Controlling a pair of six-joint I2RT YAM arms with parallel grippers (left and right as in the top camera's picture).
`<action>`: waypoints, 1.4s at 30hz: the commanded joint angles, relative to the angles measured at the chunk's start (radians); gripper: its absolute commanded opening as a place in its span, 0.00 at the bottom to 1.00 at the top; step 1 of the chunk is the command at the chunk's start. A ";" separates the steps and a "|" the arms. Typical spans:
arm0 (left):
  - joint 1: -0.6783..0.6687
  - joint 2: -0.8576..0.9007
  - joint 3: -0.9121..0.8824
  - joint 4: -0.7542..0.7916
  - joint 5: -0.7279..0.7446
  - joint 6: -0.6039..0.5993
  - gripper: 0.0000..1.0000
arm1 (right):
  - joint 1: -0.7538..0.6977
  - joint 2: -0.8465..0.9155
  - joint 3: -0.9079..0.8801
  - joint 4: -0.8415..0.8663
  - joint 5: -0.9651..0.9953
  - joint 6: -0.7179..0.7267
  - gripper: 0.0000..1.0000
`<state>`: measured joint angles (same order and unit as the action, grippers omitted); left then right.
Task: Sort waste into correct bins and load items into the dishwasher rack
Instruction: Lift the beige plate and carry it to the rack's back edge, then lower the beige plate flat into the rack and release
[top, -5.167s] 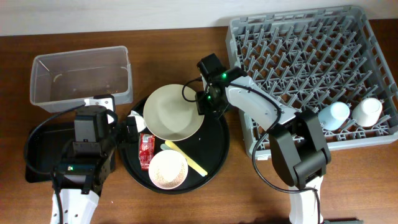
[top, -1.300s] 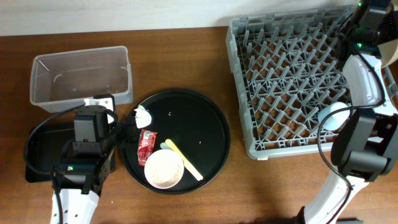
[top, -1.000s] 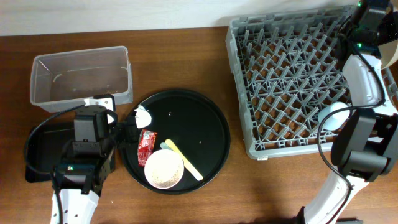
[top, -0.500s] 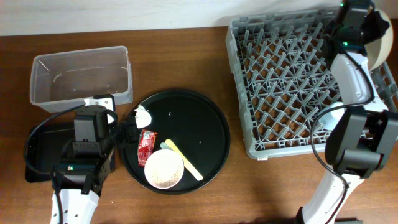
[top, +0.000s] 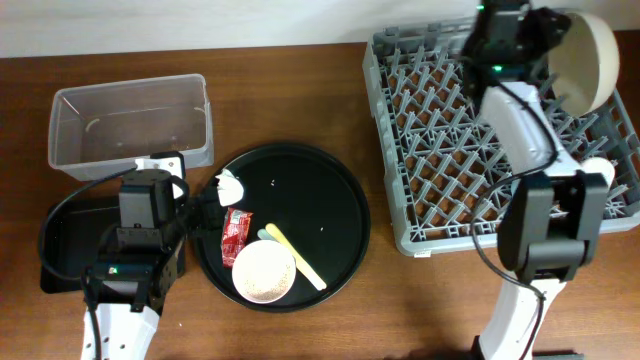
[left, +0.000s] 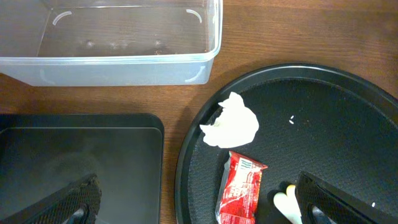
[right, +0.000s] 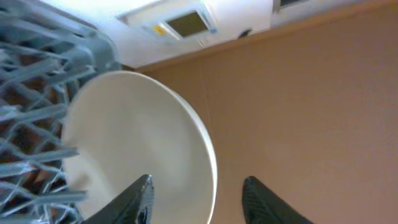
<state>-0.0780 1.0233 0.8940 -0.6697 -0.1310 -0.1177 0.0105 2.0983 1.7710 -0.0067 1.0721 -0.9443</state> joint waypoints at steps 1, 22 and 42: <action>0.003 0.000 0.019 -0.002 0.007 -0.009 1.00 | 0.053 0.001 0.006 0.018 0.097 0.006 0.55; 0.003 0.000 0.019 -0.002 0.007 -0.009 1.00 | 0.064 -0.132 0.015 0.025 0.058 0.333 0.92; 0.003 0.000 0.019 -0.002 0.007 -0.009 1.00 | 0.039 -0.322 0.238 -0.980 -0.921 1.146 0.40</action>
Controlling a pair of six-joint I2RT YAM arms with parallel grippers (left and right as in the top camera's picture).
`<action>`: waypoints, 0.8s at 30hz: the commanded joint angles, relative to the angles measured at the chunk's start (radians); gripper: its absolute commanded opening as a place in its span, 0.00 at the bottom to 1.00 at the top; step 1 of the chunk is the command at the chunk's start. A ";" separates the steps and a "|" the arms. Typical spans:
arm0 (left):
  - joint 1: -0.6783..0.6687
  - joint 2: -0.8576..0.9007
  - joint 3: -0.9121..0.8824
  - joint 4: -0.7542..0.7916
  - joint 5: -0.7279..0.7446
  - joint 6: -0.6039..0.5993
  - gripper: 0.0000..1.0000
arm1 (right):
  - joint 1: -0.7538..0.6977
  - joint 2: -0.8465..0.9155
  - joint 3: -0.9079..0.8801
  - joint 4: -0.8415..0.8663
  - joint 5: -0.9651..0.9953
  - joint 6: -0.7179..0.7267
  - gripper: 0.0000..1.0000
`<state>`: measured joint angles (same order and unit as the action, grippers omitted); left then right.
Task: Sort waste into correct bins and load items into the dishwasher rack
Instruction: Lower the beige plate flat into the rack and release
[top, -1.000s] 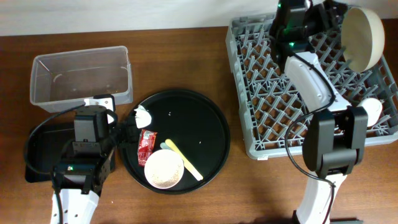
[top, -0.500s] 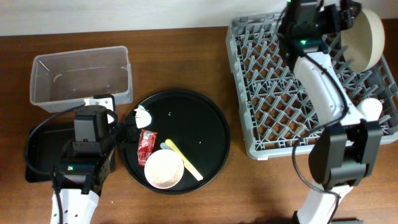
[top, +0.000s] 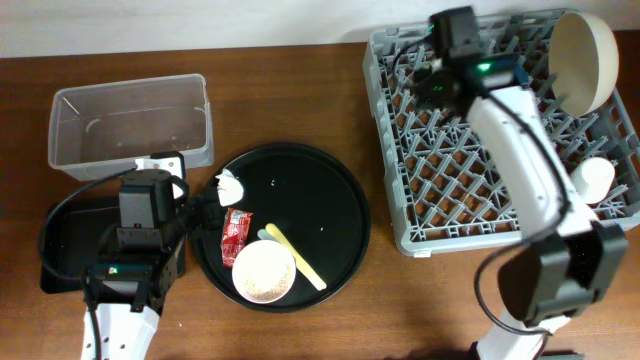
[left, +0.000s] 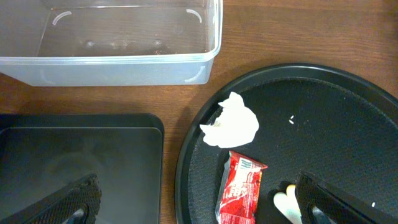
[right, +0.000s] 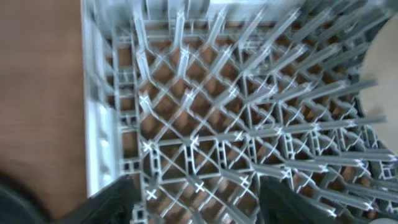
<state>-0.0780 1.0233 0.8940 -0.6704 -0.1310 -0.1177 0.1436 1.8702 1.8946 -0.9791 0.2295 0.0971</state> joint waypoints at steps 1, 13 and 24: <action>0.003 0.000 0.019 -0.001 0.007 -0.009 1.00 | -0.137 -0.095 0.142 -0.008 -0.101 0.104 0.36; 0.003 0.000 0.019 -0.002 0.007 -0.009 1.00 | -0.620 0.043 0.159 0.131 -0.251 0.201 0.14; 0.003 0.000 0.019 -0.001 0.007 -0.009 1.00 | -0.660 0.152 0.159 0.195 -0.324 0.199 0.11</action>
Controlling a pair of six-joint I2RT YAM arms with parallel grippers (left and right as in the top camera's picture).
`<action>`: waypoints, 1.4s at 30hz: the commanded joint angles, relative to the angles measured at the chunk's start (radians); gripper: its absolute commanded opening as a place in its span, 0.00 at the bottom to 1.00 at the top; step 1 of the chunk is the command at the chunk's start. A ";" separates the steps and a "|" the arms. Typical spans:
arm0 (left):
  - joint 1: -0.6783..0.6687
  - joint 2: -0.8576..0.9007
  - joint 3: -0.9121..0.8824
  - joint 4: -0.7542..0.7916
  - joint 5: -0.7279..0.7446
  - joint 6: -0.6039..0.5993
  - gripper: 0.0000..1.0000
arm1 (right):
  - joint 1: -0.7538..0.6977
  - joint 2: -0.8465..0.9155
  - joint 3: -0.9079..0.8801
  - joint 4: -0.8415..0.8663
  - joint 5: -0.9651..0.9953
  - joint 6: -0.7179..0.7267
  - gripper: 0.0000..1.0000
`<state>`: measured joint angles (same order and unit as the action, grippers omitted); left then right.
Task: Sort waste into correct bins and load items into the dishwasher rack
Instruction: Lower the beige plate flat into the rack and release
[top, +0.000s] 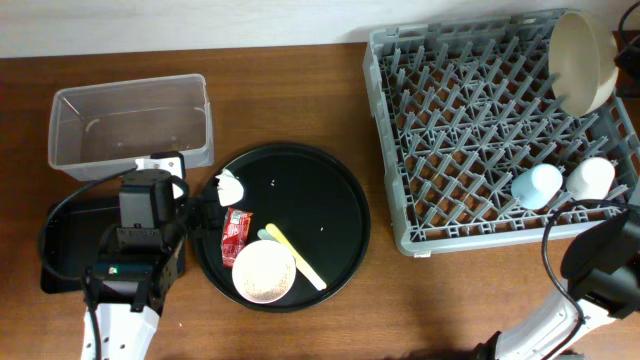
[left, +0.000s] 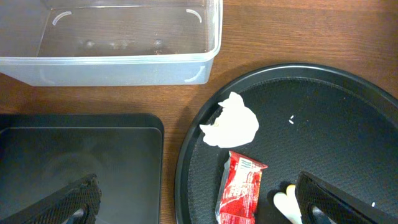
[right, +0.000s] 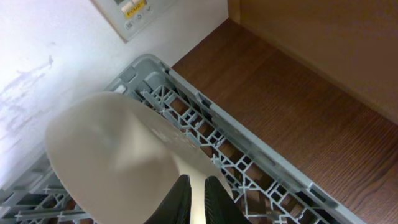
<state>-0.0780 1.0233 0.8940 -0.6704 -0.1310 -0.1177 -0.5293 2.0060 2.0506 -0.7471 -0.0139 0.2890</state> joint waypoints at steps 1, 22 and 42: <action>0.003 0.000 0.019 -0.001 0.007 -0.009 1.00 | 0.020 0.016 0.003 -0.078 -0.153 -0.003 0.11; 0.003 0.000 0.019 -0.001 0.007 -0.009 1.00 | 0.188 -0.056 0.149 -0.262 -0.037 -0.350 0.45; 0.003 0.000 0.019 -0.001 0.007 -0.009 1.00 | -0.078 0.190 0.224 -0.195 -0.252 -0.155 0.04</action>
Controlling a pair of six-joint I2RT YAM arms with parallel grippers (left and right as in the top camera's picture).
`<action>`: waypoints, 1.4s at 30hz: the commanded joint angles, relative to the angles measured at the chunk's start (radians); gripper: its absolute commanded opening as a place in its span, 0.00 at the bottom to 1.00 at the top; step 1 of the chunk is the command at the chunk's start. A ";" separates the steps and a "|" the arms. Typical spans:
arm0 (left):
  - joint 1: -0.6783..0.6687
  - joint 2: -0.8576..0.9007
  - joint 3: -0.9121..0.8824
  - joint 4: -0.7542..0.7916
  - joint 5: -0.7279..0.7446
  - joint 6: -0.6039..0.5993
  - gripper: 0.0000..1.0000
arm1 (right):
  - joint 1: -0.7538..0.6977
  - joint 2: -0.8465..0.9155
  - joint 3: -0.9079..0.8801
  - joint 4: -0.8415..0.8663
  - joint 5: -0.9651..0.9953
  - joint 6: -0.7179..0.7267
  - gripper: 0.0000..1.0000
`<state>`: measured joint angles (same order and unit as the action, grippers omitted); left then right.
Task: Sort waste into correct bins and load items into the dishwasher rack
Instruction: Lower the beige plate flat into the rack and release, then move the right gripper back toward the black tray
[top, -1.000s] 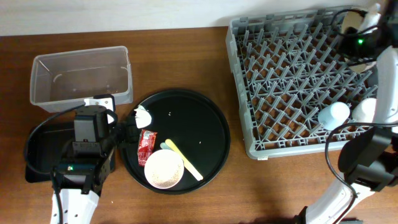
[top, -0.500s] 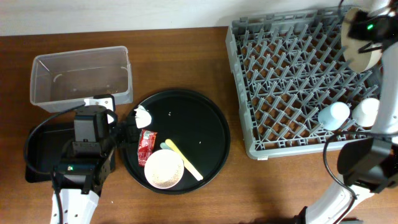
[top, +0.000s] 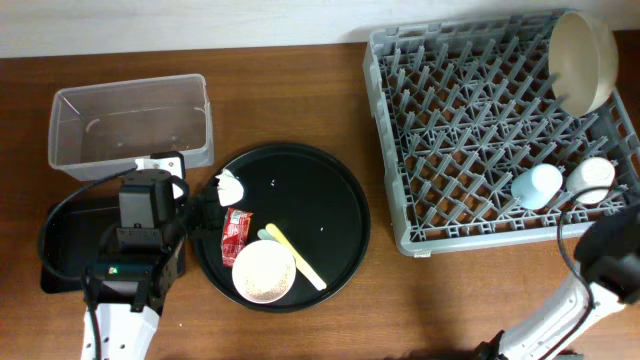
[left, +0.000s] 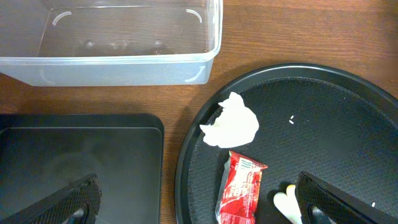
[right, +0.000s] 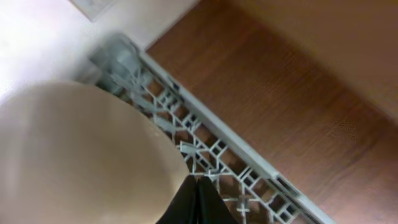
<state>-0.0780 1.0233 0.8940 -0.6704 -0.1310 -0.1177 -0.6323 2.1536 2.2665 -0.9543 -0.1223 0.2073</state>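
Note:
On the black round tray (top: 340, 200) lie a crumpled white tissue (left: 231, 121), a red packet (left: 241, 186), a white paper bowl (top: 264, 272) and a pale yellow utensil (top: 295, 255). My left gripper (left: 199, 208) hovers open over the tray's left rim, holding nothing. In the grey dish rack (top: 470, 120) a beige bowl (top: 578, 60) stands on edge at the far right corner, and two white cups (top: 535, 185) sit at the right side. My right gripper (right: 196, 199) is shut and empty beside that bowl (right: 81, 155), outside the overhead view.
A clear plastic bin (top: 130, 120) stands at the back left, and a black bin (top: 65, 240) lies under my left arm. The rack's corner frame (right: 249, 168) is just below the right fingers, with bare wood beyond it.
My right fingers had a narrow gap and now press fully together, and the bowl fills more of the wrist view. The left arm and the tray items are unchanged.
First my right gripper stood open around the beige bowl's rim at the rack's far right corner. Then it was over the rack's far left, the bowl left standing. Later it was off the right edge, nearly shut by the bowl, and now it is shut.

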 joint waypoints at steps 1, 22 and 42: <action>0.003 0.000 0.019 -0.002 0.007 -0.009 1.00 | 0.038 0.043 0.008 0.011 -0.287 -0.187 0.04; 0.003 0.000 0.019 -0.002 0.007 -0.009 1.00 | 0.314 -0.292 0.082 -0.277 -0.195 -0.337 0.10; 0.003 0.000 0.019 -0.001 0.007 -0.009 1.00 | 0.950 -0.315 0.047 -0.579 -0.124 -0.224 0.69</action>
<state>-0.0780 1.0233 0.8940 -0.6704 -0.1310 -0.1177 0.2676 1.8294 2.3157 -1.5406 -0.3332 -0.0231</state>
